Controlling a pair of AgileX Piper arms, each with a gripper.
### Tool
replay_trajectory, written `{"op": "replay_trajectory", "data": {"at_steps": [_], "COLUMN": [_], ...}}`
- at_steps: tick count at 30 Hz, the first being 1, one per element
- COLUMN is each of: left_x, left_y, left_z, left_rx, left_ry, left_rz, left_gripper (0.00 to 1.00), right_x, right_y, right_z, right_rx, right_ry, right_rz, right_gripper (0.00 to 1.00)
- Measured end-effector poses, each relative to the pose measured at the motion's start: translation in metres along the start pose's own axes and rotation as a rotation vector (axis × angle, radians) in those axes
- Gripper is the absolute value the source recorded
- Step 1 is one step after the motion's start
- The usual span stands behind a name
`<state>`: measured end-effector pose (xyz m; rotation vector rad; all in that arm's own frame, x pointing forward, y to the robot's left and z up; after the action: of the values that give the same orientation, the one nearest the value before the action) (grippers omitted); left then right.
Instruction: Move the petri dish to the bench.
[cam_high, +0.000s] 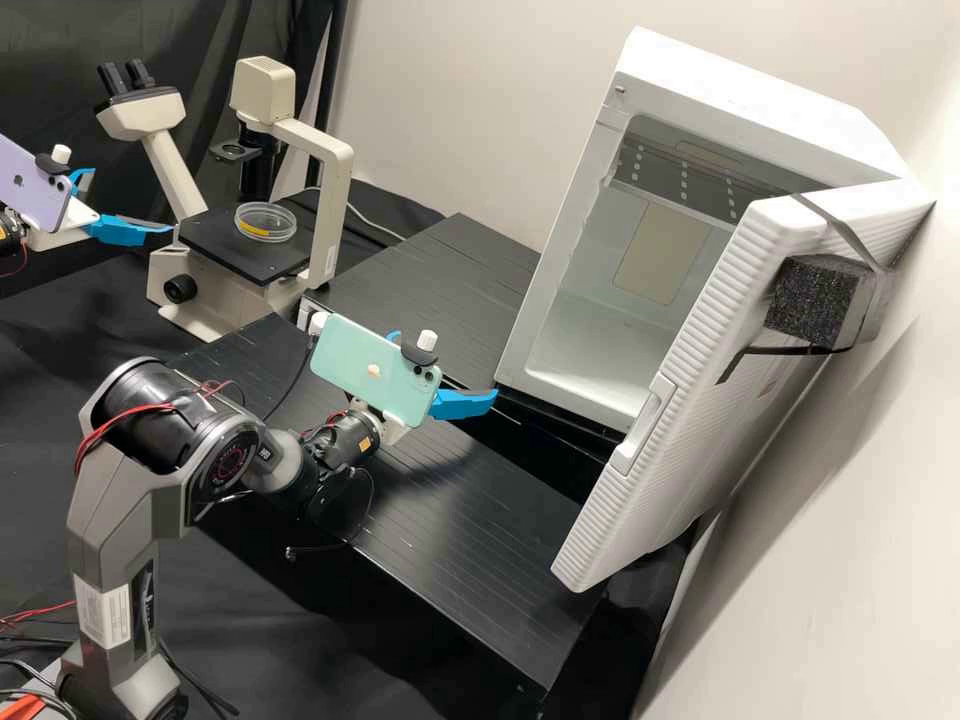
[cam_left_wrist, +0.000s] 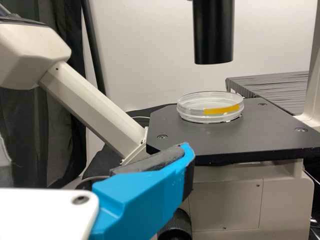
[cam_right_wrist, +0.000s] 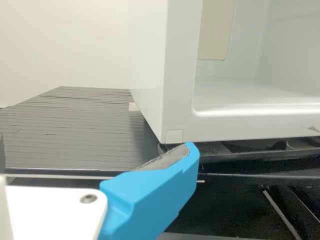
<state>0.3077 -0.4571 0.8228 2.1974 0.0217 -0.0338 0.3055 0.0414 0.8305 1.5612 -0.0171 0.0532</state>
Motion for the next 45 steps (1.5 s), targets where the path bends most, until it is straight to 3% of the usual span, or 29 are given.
{"op": "replay_trajectory", "data": {"at_steps": [14,18,24,31,38,41,45], "left_x": [0.000,0.000,0.000,0.000,0.000,0.000,0.000], "left_y": [0.000,0.000,0.000,0.000,0.000,0.000,0.000], "left_z": [0.000,0.000,0.000,0.000,0.000,0.000,0.000], "left_rx": [0.000,0.000,0.000,0.000,0.000,0.000,0.000], "left_ry": [0.000,0.000,0.000,0.000,0.000,0.000,0.000], "left_rz": [0.000,0.000,0.000,0.000,0.000,0.000,0.000], "left_gripper": [1.00,1.00,1.00,1.00,1.00,1.00,1.00], "right_x": [-0.014,-0.034,-0.061,-0.074,-0.062,-0.053,-0.042], "right_y": [-0.001,-0.004,-0.025,-0.046,-0.045,-0.050,-0.066], "right_z": [0.002,-0.006,-0.037,-0.071,-0.116,-0.137,-0.164], "right_rx": [0.000,0.004,0.016,-0.041,-0.012,-0.022,-0.044], "right_ry": [-0.006,0.038,0.185,0.300,0.391,0.428,0.464], "right_rz": [-0.006,0.001,-0.054,-0.111,-0.056,-0.061,-0.129], "right_gripper": [1.00,1.00,1.00,1.00,1.00,1.00,1.00]}}
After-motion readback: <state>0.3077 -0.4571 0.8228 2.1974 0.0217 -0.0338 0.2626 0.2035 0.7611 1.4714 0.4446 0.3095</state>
